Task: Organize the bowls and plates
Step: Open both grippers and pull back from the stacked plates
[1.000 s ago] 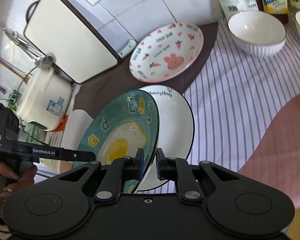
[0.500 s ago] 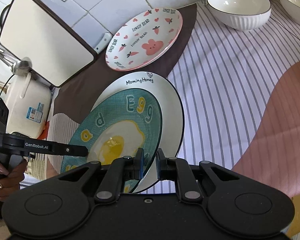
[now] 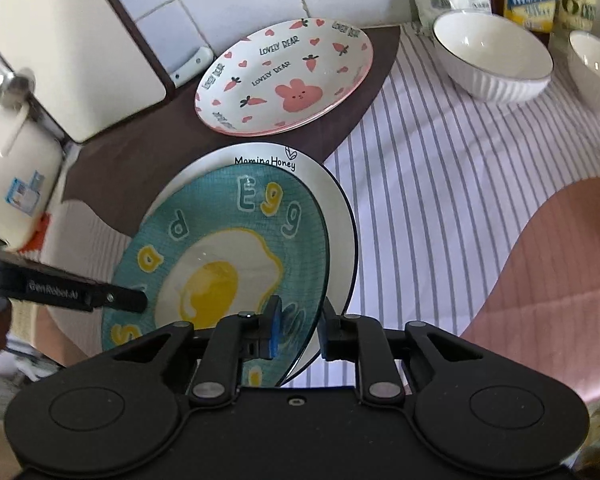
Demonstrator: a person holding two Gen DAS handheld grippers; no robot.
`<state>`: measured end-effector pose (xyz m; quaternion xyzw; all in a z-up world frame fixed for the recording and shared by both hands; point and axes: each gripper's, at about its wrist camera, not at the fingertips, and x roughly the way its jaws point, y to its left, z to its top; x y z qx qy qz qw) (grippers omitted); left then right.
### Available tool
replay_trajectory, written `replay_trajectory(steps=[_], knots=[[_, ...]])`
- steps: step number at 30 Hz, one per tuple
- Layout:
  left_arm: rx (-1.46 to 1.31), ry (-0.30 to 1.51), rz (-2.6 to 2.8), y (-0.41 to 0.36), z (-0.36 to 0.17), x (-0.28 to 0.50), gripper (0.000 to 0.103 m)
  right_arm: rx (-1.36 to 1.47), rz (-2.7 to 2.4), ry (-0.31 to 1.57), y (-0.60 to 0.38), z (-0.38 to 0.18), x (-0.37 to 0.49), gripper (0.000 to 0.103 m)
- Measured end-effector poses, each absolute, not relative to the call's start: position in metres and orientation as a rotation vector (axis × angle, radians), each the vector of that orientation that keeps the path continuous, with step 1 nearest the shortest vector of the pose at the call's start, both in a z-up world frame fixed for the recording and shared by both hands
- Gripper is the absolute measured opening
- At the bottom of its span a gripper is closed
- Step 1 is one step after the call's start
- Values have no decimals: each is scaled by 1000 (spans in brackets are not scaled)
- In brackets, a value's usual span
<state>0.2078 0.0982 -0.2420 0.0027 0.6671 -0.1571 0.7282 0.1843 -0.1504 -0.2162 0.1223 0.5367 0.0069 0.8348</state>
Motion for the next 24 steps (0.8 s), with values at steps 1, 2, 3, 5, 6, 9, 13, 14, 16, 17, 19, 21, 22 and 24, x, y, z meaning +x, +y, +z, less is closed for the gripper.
replay_trajectory(steps=[1, 2, 3, 5, 6, 9, 13, 14, 16, 17, 19, 21, 22, 24], knots=[[13, 1463, -345, 97, -242, 208, 23, 230, 7, 1142, -147, -217, 185, 28], [21, 1454, -342, 97, -242, 208, 23, 208, 3, 1138, -144, -217, 185, 29], [24, 1447, -338, 97, -241, 207, 23, 180, -3, 1134, -140, -217, 185, 31], [19, 1437, -339, 99, -241, 207, 22, 122, -11, 1126, -133, -216, 185, 33], [12, 1438, -336, 100, -241, 207, 22, 102, -17, 1122, -131, -216, 186, 34], [10, 1432, -341, 102, -241, 207, 21, 46, -32, 1109, -124, -216, 186, 35], [-6, 1431, -345, 104, -242, 207, 19, -7, -47, 1095, -118, -215, 185, 37], [-10, 1435, -343, 105, -242, 207, 17, -30, -52, 1093, -116, -215, 186, 37], [-18, 1435, -352, 105, -240, 206, 16, -135, -74, 1102, -107, -217, 188, 37], [-9, 1433, -352, 105, -239, 206, 15, -200, -85, 1102, -102, -219, 189, 37], [3, 1429, -353, 104, -237, 205, 14, -274, -67, 1064, -93, -220, 186, 37], [-8, 1438, -354, 106, -235, 206, 14, -318, -62, 1059, -88, -223, 186, 37], [-12, 1433, -355, 108, -233, 206, 14, -330, -54, 1055, -89, -222, 186, 36], [-18, 1408, -360, 111, -224, 206, 14, -291, -36, 1016, -94, -214, 183, 35]])
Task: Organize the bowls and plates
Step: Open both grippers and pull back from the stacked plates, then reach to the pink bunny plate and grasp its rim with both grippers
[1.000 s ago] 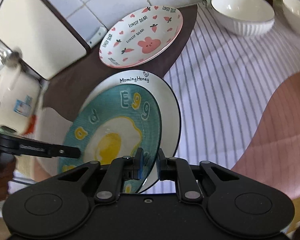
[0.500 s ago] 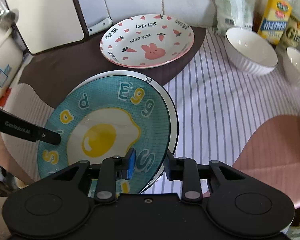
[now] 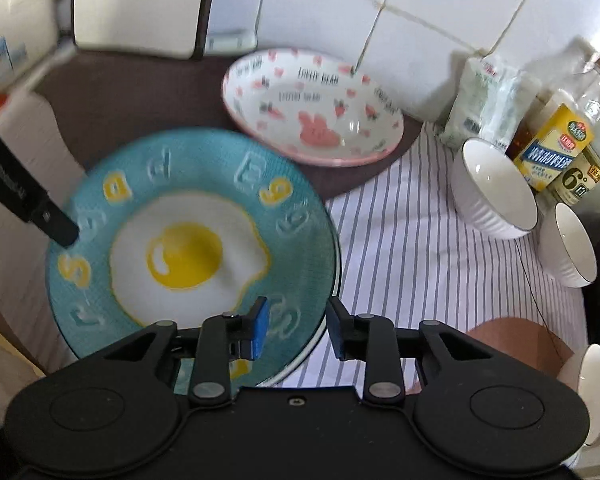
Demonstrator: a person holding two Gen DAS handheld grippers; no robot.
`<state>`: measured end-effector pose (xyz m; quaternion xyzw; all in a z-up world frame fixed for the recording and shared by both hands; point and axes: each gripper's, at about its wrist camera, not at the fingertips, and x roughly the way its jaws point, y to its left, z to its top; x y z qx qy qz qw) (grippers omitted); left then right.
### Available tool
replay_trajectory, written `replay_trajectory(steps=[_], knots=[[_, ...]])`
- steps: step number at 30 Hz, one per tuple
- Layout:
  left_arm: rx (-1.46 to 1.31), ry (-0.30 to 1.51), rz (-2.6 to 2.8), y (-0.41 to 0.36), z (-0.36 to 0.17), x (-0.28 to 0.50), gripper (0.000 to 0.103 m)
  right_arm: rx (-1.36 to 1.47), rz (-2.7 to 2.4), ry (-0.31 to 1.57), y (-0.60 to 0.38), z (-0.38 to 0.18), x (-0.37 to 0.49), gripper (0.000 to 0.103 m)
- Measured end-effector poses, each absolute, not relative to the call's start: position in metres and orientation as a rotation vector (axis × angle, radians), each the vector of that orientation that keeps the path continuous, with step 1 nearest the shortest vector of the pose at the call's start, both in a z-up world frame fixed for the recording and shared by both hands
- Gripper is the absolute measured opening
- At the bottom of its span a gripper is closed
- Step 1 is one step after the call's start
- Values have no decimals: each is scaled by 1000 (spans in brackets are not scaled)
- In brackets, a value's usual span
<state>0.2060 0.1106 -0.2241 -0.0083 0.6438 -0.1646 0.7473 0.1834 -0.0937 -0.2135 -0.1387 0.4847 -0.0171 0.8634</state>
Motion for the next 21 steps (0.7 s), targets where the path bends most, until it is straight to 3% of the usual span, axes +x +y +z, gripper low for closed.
replay_trajectory(steps=[3, 8, 10, 18, 21], knots=[[-37, 1367, -376, 116, -203, 210, 15, -164, 4, 947, -108, -193, 181, 37], [-70, 1250, -422, 118, -167, 225, 16, 20, 58, 758, -133, -163, 183, 64], [-71, 1189, -527, 118, -158, 232, 17, 46, 69, 697, -140, -161, 185, 68], [-112, 1133, -494, 92, -181, 273, 24, 246, -10, 680, -177, -205, 227, 68], [-57, 1100, -482, 76, -191, 290, 41, 334, -9, 672, -187, -217, 240, 68]])
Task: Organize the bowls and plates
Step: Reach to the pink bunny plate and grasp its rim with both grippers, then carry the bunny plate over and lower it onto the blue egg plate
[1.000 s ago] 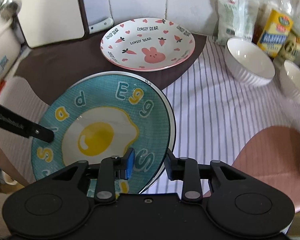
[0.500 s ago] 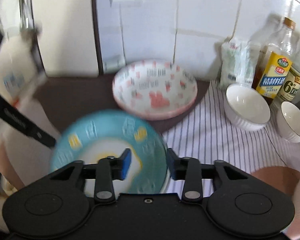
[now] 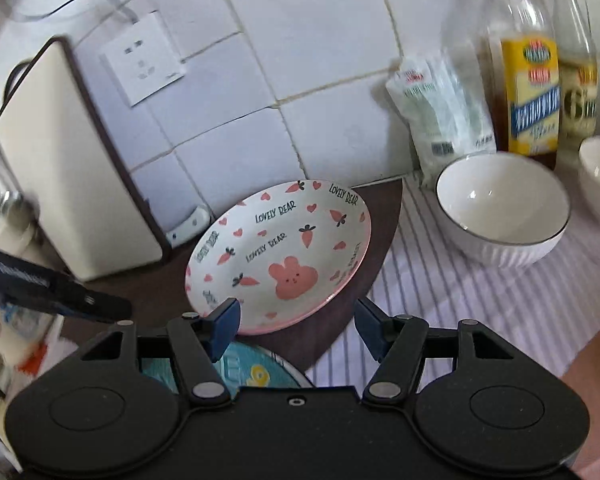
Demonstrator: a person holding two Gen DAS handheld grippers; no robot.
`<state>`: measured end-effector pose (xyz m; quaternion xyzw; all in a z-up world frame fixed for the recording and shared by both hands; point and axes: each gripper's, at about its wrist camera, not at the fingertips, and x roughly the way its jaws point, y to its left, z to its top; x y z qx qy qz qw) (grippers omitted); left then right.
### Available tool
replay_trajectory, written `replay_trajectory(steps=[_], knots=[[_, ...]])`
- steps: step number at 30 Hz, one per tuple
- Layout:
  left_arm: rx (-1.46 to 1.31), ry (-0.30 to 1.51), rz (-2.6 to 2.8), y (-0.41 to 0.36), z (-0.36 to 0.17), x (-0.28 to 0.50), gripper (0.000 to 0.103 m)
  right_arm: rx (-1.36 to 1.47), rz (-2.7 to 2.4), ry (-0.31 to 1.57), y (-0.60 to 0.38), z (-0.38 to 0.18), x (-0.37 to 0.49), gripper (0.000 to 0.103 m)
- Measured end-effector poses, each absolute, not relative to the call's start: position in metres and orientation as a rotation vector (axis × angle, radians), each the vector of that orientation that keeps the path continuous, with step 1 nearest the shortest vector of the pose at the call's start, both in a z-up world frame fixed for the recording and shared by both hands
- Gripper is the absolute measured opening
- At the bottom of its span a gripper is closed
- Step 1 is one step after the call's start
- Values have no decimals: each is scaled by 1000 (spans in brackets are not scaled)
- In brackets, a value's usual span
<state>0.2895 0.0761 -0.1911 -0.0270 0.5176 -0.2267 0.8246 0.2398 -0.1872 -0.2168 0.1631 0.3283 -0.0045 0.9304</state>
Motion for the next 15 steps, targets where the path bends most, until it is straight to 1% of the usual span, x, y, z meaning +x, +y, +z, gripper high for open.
replay_trajectory(steps=[3, 5, 7, 9, 12, 15], knots=[[-63, 1080, -486, 66, -204, 309, 42, 473, -22, 703, -205, -235, 256, 68], [-58, 1079, -471, 61, -213, 323, 45, 559, -36, 727, -214, -246, 267, 66], [-47, 1078, -469, 59, -220, 336, 45, 643, -54, 744, -223, -253, 276, 64], [-41, 1087, -483, 57, -227, 346, 45, 692, -62, 765, -227, -259, 283, 61], [-38, 1114, -508, 52, -239, 359, 46, 685, -86, 776, -227, -260, 291, 56], [-27, 1125, -514, 48, -248, 366, 48, 680, -92, 780, -227, -259, 298, 47]])
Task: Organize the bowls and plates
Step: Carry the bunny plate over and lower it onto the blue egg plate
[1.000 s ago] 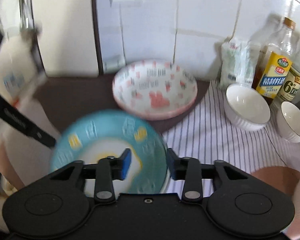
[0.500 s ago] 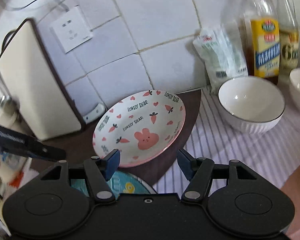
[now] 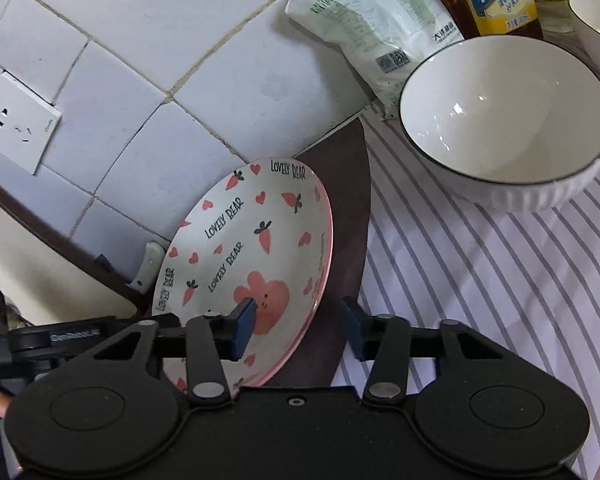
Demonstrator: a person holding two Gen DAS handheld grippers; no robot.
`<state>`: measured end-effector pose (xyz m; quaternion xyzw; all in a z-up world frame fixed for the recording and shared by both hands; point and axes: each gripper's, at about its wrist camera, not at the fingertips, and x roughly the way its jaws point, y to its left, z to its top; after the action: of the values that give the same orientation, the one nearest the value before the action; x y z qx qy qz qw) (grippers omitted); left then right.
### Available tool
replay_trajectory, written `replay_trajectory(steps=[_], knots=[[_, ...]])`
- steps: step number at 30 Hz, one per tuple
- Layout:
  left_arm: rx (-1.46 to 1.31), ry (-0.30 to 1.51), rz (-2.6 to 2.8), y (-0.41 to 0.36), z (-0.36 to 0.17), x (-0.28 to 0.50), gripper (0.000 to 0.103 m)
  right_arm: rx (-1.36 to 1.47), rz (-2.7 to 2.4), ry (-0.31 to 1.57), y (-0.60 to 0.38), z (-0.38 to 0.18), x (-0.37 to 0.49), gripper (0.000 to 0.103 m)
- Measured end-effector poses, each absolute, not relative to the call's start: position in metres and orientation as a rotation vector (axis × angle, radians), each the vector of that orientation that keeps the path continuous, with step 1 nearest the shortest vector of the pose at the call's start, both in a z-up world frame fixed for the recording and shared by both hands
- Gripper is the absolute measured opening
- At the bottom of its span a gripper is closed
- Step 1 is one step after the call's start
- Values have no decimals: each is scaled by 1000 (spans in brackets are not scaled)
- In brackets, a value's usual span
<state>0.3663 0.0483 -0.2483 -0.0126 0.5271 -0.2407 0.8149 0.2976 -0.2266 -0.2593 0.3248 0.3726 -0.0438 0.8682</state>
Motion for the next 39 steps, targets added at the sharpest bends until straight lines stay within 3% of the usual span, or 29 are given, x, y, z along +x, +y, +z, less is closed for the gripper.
replay_trajectory(steps=[6, 8, 10, 19, 24, 39], knots=[[-16, 1103, -534, 45, -254, 368, 44, 666, -131, 811, -230, -263, 311, 16], [-5, 1127, -579, 44, -253, 367, 24, 739, -131, 808, -237, -272, 313, 10], [-3, 1134, -585, 44, -252, 364, 23, 851, -128, 793, -248, -283, 311, 6], [-24, 1205, -555, 43, -251, 368, 22, 837, -134, 828, -244, -279, 318, 12], [-6, 1190, -592, 42, -239, 362, 22, 610, -159, 838, -220, -251, 319, 16], [-48, 1123, -617, 48, -239, 355, 22, 523, -59, 744, -198, -176, 238, 17]])
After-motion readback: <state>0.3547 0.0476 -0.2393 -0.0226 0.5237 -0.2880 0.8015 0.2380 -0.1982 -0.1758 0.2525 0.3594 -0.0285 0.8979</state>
